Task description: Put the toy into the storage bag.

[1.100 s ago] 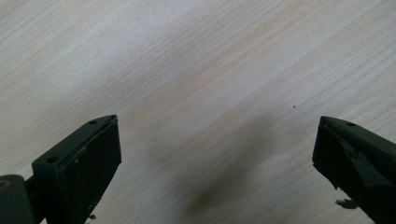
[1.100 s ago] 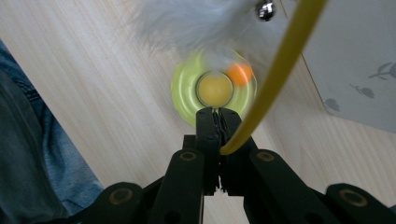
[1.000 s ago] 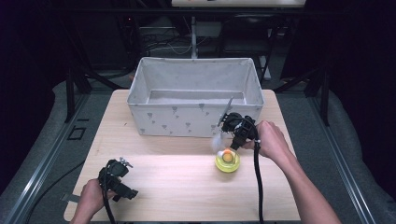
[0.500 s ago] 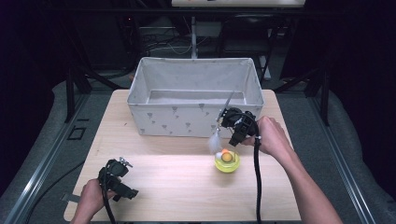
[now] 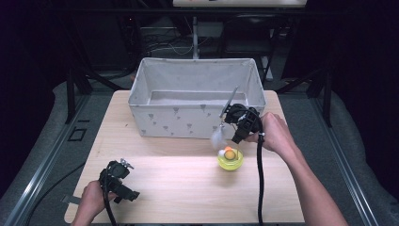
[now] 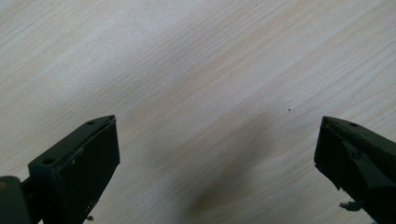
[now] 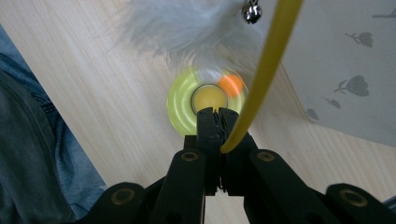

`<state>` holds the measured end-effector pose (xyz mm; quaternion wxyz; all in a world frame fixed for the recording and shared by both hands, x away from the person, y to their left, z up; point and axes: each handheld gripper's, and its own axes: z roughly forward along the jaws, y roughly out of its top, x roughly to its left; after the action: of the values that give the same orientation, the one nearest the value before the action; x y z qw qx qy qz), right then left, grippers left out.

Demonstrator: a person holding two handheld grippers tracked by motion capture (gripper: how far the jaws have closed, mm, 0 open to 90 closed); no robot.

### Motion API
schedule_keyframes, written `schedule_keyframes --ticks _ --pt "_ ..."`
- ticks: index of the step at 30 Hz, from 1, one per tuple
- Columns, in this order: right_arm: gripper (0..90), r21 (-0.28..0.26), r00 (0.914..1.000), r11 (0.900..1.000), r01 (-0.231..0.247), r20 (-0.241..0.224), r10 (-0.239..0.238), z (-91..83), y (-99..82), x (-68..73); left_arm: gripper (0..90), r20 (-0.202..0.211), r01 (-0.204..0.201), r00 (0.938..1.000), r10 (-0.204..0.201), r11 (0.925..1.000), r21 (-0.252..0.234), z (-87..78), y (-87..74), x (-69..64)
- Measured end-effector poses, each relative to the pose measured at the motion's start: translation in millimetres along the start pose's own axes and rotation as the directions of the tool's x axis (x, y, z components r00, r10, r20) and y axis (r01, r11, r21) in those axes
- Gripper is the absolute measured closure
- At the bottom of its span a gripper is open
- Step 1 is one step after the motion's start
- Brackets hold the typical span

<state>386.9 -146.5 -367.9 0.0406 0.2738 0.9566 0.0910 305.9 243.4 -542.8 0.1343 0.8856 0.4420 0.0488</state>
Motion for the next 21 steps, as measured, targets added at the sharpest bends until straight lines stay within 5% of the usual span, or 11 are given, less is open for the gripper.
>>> schedule_keyframes --ticks 21 --pt "88.3 -0.022 0.9994 0.9994 -0.028 -0.022 0.028 -13.7 -6.7 -10.1 0.3 0.000 -0.005 1.0000 0.005 1.0000 0.004 0.4 -0.1 -1.0"
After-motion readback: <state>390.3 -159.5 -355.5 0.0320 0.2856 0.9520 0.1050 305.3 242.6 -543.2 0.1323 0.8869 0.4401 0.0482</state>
